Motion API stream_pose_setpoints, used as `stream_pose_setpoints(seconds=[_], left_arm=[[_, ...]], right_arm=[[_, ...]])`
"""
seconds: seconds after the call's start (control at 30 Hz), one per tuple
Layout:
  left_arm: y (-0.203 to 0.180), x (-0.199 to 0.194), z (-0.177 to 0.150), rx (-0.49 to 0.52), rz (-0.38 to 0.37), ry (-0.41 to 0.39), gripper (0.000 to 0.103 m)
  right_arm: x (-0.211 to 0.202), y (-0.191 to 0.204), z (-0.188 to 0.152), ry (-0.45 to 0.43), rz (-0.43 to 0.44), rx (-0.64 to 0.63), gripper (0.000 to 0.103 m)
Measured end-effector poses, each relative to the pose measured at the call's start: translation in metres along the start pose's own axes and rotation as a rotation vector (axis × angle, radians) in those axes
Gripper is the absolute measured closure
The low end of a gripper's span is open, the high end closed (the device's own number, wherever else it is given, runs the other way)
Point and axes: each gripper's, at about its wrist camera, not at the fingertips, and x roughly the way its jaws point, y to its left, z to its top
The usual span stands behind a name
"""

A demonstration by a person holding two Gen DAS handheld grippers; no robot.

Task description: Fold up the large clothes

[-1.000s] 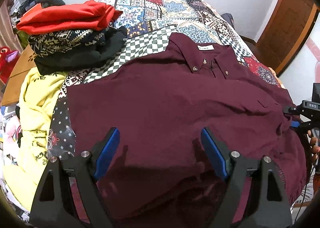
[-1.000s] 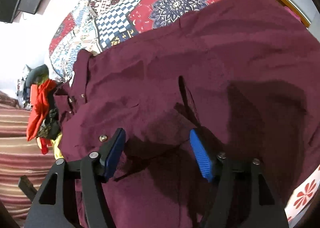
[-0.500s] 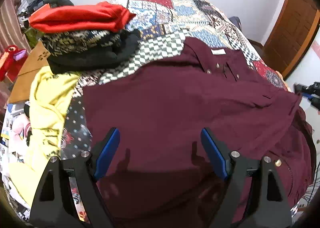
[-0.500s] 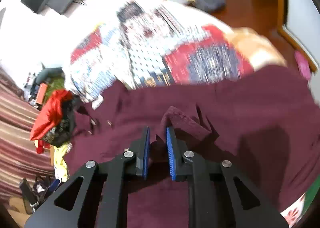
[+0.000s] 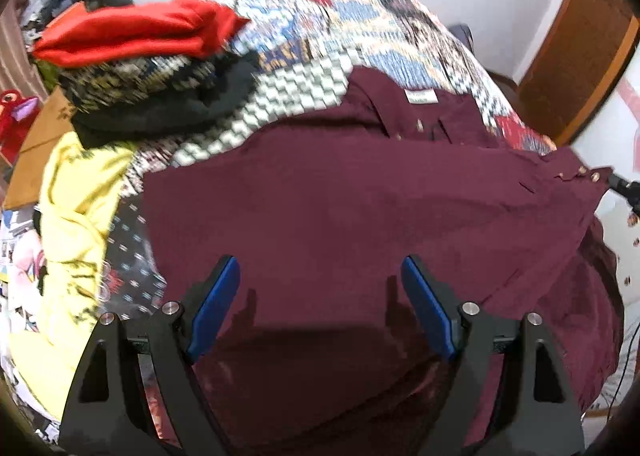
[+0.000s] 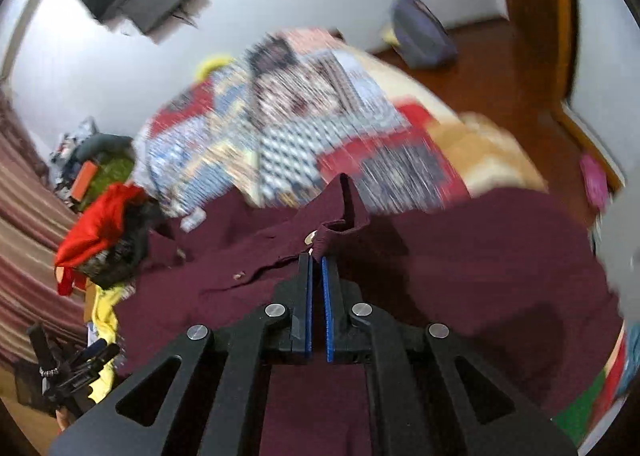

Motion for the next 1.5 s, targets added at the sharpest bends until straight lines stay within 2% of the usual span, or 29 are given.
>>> stream_pose_setpoints(seconds=[0.17,0.33,0.43,0.53,0.6,0.7,0.77,0.87,0.97,1.03,1.17,1.33,1.5], left_arm=[[-0.015,0.018,-0.014,0.048,-0.013,0.065,0.020],[-0.018,0.020,-0.015,0.067,-0.004,0.075,0.020],[-0.022,0.020,-0.014,0.105,0.012,0.079,0.020],[-0.027,0.013,-0.012,0.142,0.041,0.065,0.020],[-0.032,0.003,-0.007,0.158,0.049,0.035,0.020],[-0.039,-0.013,0.005,0.157,0.038,-0.021,0.020],[-0.047,-0.025,0.015,0.154,0.035,-0.070,0.020],[-0.058,-0.043,0.031,0.139,0.018,-0.147,0.020],[-0.070,-0.053,0.044,0.124,-0.003,-0.203,0.020],[-0.077,-0.056,0.046,0.116,-0.022,-0.223,0.020],[-0.093,-0.052,0.046,0.130,-0.042,-0.225,0.020],[-0.105,-0.035,0.033,0.149,-0.057,-0.166,0.020],[-0.107,-0.024,0.023,0.150,-0.059,-0.125,0.020]], right_arm=[[0.026,-0.045,-0.032,0.111,-0.018,0.106,0.099],[0.025,-0.040,-0.040,0.138,-0.052,0.066,0.099],[0.025,-0.030,-0.039,0.157,-0.099,-0.016,0.097],[0.012,-0.023,-0.038,0.133,-0.164,-0.098,0.095],[-0.003,-0.019,-0.035,0.112,-0.172,-0.156,0.094],[-0.026,-0.021,-0.026,0.067,-0.179,-0.168,0.084],[-0.049,-0.029,-0.017,-0.004,-0.198,-0.154,0.071],[-0.077,-0.046,-0.009,-0.096,-0.223,-0.104,0.053],[-0.097,-0.074,-0.002,-0.147,-0.247,-0.012,0.046],[-0.104,-0.092,-0.004,-0.149,-0.255,0.053,0.046],[-0.104,-0.139,-0.022,-0.105,-0.273,0.207,0.046],[-0.084,-0.188,-0.054,-0.016,-0.272,0.398,0.046],[-0.068,-0.220,-0.074,0.025,-0.216,0.554,0.046]])
